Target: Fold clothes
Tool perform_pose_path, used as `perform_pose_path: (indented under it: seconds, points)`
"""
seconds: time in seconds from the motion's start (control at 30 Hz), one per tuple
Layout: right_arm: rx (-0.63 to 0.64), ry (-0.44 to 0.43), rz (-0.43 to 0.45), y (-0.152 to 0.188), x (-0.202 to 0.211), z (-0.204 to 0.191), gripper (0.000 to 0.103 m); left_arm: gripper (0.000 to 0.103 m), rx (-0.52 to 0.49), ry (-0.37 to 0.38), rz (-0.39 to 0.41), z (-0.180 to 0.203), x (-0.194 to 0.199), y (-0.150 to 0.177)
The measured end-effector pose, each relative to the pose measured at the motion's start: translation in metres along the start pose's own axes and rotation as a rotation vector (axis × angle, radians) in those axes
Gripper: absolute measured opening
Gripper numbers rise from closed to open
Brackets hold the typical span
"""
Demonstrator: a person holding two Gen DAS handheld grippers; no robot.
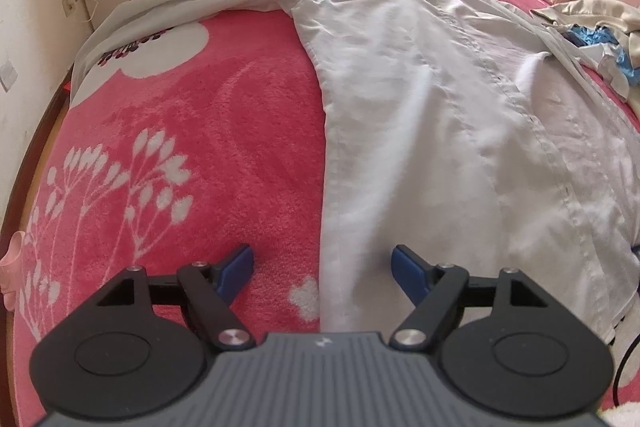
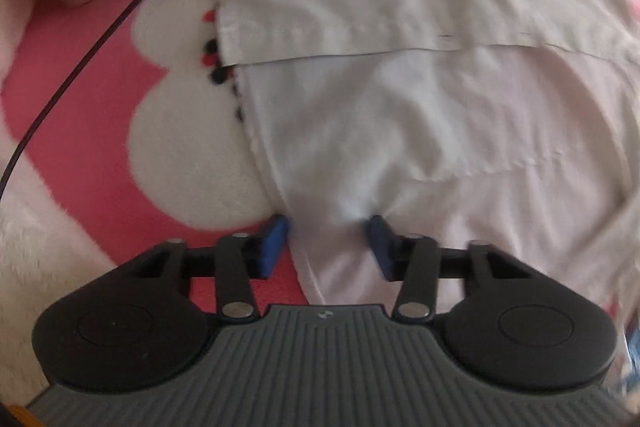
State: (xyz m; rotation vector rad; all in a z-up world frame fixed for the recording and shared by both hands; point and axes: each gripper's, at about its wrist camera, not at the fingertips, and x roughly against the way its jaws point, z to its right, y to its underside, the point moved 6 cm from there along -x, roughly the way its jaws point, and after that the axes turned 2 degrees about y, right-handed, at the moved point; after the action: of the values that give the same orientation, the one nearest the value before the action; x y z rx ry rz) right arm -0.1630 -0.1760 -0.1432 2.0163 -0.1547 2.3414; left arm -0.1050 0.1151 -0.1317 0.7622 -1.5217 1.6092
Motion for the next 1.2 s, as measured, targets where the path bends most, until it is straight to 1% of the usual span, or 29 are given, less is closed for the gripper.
perform_pose_path:
  seconds: [0.03, 0.07, 0.1, 0.2, 0.37, 0.5, 0.53, 0.6, 0.67, 0.73, 0.83, 0.9, 1.0, 1.03, 1.13, 1.2]
  points:
    - [0.019, -0.015, -0.001, -0.001, 0.000, 0.000, 0.016, 0.077, -0.007, 0.001, -0.002, 0.000, 0.000, 0.000]
    - [0.040, -0.036, -0.008, -0.001, 0.002, -0.001, 0.010, 0.077, -0.013, 0.002, -0.004, 0.000, -0.001, 0.000]
    - [0.061, -0.056, -0.014, -0.001, 0.003, -0.002, 0.001, 0.077, -0.017, 0.003, -0.005, 0.000, -0.001, 0.000]
    - [0.106, -0.118, -0.039, 0.002, 0.007, -0.006, 0.000, 0.077, -0.026, 0.004, -0.010, 0.001, -0.001, 0.000]
    - [0.120, -0.216, -0.072, 0.013, 0.009, -0.013, 0.000, 0.077, -0.026, 0.004, -0.018, 0.001, -0.002, -0.001]
    - [0.085, -0.229, -0.072, 0.017, 0.002, -0.013, 0.001, 0.080, -0.044, -0.001, -0.020, 0.003, -0.004, 0.000]
    - [0.068, -0.233, -0.070, 0.019, 0.000, -0.012, 0.003, 0.080, -0.054, -0.004, -0.020, 0.004, -0.004, 0.000]
    - [0.016, -0.248, -0.064, 0.021, 0.002, -0.009, 0.004, 0.080, -0.074, -0.010, -0.020, 0.006, -0.004, 0.002]
    - [-0.026, -0.263, -0.055, 0.024, 0.010, -0.004, 0.006, 0.080, -0.081, -0.011, -0.020, 0.007, -0.003, 0.003]
    - [-0.040, -0.249, -0.033, 0.027, 0.025, 0.002, 0.007, 0.081, -0.083, -0.010, -0.021, 0.007, -0.003, 0.003]
    - [-0.127, -0.207, 0.043, 0.029, 0.051, 0.024, 0.016, 0.080, -0.078, -0.001, -0.025, 0.007, 0.001, 0.003]
    - [-0.218, -0.170, 0.120, 0.028, 0.066, 0.048, 0.020, 0.080, -0.054, 0.012, -0.028, 0.005, 0.005, 0.002]
    - [-0.348, -0.109, 0.251, 0.011, 0.079, 0.085, 0.021, 0.080, -0.009, 0.038, -0.033, 0.002, 0.012, 0.002]
    - [-0.393, -0.097, 0.306, 0.004, 0.079, 0.096, 0.021, 0.080, 0.006, 0.049, -0.037, 0.001, 0.015, 0.002]
    - [-0.525, -0.075, 0.463, -0.015, 0.074, 0.126, 0.021, 0.080, 0.026, 0.071, -0.070, 0.002, 0.016, 0.008]
    - [-0.585, -0.068, 0.549, -0.032, 0.065, 0.139, 0.021, 0.080, 0.019, 0.073, -0.092, 0.005, 0.016, 0.013]
